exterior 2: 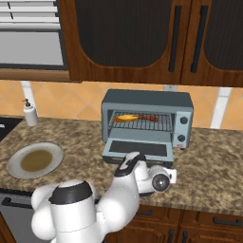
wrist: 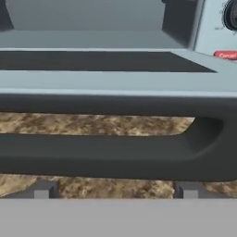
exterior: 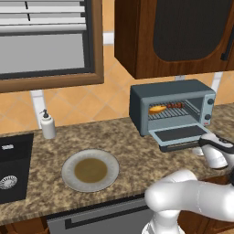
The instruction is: Pick up the kebab skewer and baguette bread, and place them inside the toaster oven. Close the toaster oven door and start by setting the timer.
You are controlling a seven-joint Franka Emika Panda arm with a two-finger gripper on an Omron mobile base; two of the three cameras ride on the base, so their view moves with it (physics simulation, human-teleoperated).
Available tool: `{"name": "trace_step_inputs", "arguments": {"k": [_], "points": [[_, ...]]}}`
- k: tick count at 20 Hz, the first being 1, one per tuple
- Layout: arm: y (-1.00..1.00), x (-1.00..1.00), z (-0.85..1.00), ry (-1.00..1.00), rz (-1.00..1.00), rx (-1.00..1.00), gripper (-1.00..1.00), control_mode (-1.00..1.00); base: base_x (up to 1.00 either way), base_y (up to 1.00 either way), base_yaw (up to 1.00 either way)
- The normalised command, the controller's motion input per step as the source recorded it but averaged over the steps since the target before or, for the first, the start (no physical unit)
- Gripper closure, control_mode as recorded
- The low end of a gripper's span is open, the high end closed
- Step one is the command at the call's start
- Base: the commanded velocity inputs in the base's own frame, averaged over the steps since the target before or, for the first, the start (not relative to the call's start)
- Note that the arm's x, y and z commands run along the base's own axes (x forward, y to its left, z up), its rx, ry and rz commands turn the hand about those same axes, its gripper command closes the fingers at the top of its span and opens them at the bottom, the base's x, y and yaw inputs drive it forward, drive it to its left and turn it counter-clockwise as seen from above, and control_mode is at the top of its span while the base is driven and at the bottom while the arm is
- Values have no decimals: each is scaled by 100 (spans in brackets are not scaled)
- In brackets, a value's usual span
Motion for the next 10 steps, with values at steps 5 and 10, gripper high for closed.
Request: {"name": "trace_step_inputs", "arguments": {"k": [5,10], "points": [[0,24,18,-7,-1,0,-100,-100,0,0,0],[0,16,29,-10,0,0,-100,-100,0,0,0]]}}
